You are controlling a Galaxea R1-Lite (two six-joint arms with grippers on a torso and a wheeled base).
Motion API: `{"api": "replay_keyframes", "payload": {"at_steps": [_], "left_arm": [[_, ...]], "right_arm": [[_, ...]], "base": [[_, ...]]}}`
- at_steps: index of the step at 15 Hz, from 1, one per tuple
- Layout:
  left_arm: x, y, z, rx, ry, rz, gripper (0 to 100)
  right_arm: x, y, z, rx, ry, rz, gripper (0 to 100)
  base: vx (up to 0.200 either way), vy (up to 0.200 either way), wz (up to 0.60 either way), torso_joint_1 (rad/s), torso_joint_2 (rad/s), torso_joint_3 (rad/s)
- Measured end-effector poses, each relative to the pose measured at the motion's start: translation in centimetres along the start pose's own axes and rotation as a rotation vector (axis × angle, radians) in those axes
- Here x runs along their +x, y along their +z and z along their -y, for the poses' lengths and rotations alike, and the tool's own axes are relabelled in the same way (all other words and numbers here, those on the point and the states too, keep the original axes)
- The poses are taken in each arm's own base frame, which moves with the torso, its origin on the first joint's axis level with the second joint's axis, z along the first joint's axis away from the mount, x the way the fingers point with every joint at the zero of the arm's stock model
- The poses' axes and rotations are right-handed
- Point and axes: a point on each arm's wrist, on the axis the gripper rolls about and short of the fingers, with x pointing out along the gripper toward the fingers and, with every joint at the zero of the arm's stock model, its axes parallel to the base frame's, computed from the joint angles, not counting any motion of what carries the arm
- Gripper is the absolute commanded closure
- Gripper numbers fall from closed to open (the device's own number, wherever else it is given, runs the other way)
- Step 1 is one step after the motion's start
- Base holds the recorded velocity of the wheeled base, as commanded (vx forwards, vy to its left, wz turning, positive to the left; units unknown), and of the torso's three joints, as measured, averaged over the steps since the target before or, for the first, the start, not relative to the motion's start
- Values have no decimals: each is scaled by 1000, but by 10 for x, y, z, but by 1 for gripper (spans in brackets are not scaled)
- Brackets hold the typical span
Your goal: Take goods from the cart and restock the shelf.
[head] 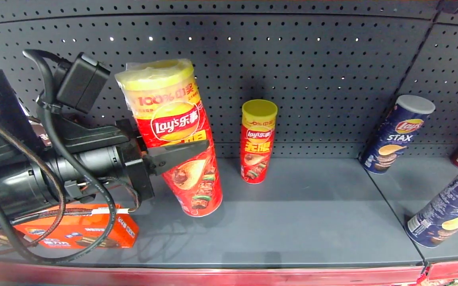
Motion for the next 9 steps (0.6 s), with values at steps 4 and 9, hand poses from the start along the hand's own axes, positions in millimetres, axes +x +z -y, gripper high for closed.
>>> {"api": "replay_keyframes", "payload": {"at_steps": [4,9], "left_arm": [[-2,0,0,0,5,1,100],[-2,0,-2,-3,15,-1,100]], "right_arm": [[0,0,0,1,1,0,0],[-2,32,-1,-10,57,16,0]], "base": [[0,0,0,0,0,0],[0,0,0,0,0,0]]}}
